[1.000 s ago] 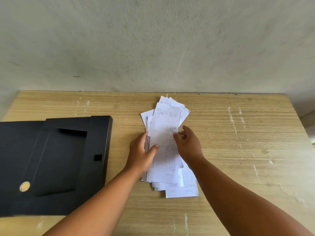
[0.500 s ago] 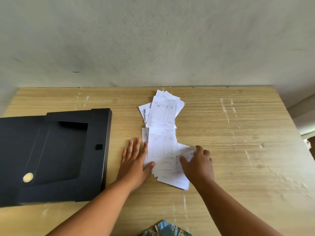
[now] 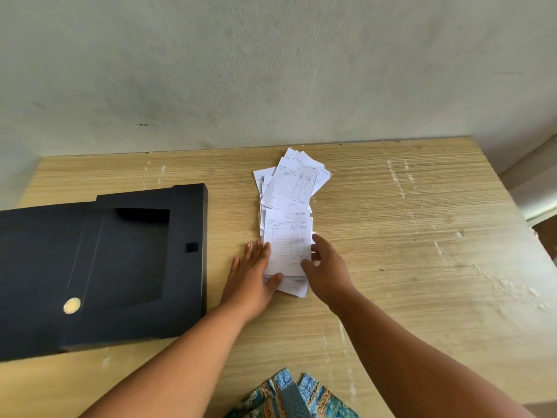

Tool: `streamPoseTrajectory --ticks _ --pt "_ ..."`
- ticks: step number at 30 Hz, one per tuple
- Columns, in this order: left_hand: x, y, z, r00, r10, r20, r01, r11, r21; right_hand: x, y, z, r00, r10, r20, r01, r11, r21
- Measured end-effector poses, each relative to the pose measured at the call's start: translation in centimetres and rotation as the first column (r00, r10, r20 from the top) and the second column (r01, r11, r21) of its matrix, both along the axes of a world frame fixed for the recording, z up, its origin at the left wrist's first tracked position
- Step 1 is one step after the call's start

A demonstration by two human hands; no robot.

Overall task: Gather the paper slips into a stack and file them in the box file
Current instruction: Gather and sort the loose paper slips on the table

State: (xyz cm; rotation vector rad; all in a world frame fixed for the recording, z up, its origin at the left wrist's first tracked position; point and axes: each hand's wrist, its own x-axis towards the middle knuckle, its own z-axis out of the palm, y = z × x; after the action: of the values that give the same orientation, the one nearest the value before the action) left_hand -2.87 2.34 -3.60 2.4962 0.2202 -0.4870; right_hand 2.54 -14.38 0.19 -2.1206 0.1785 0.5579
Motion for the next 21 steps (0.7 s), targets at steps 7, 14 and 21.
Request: streamPoseTrajectory --ticks 7,14,21 --pt "0.5 0.0 -0.2 0.995 0.013 0.097 -0.019 0.998 0.065 0.4 0.2 -0.6 0.997 0.012 0.077 0.008 0.969 -0.248" --pt "5.5 0.7 -0.1 0.993 0.074 -0.096 -0.063 0.991 0.116 4.7 0.0 -0.6 0.997 0.021 0.080 -0.008 0.987 -0.160" --pt "11.0 2.8 -0.3 0.993 0.030 -0.112 -0.012 0.988 0.156 10.4 2.1 -0.8 0.999 0.026 0.029 -0.022 0.993 -0.114"
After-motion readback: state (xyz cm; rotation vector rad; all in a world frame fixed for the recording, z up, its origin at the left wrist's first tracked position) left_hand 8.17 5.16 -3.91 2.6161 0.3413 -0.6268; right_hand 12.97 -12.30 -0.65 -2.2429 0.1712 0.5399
